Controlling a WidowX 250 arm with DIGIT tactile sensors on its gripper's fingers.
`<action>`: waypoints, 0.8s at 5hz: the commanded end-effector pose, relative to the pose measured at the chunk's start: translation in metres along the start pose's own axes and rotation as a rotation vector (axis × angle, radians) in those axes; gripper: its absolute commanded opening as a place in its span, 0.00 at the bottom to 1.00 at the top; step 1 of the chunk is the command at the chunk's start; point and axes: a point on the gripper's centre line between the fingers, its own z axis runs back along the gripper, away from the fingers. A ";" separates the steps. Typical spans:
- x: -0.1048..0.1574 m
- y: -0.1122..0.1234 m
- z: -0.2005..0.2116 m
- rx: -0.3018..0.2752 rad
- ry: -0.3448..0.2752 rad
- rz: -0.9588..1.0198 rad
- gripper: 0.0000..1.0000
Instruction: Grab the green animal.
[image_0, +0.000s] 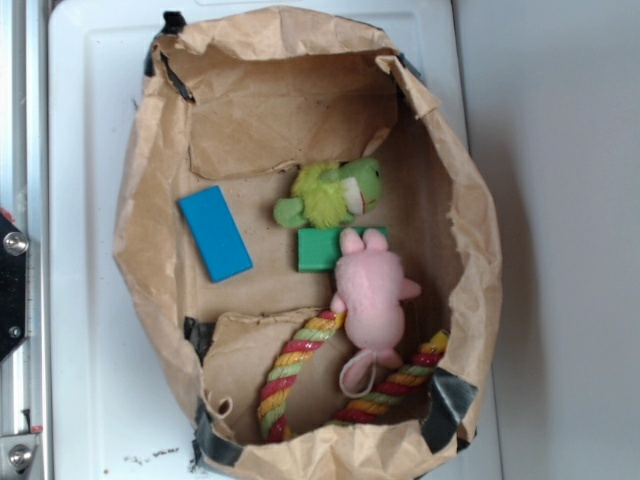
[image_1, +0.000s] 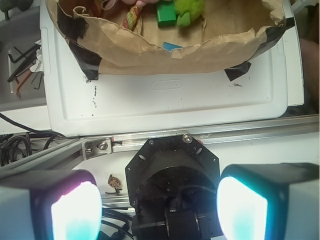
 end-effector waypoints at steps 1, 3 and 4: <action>0.000 0.000 0.000 0.000 0.000 0.000 1.00; 0.064 -0.008 -0.018 0.034 -0.073 0.088 1.00; 0.087 -0.004 -0.033 0.011 -0.145 0.187 1.00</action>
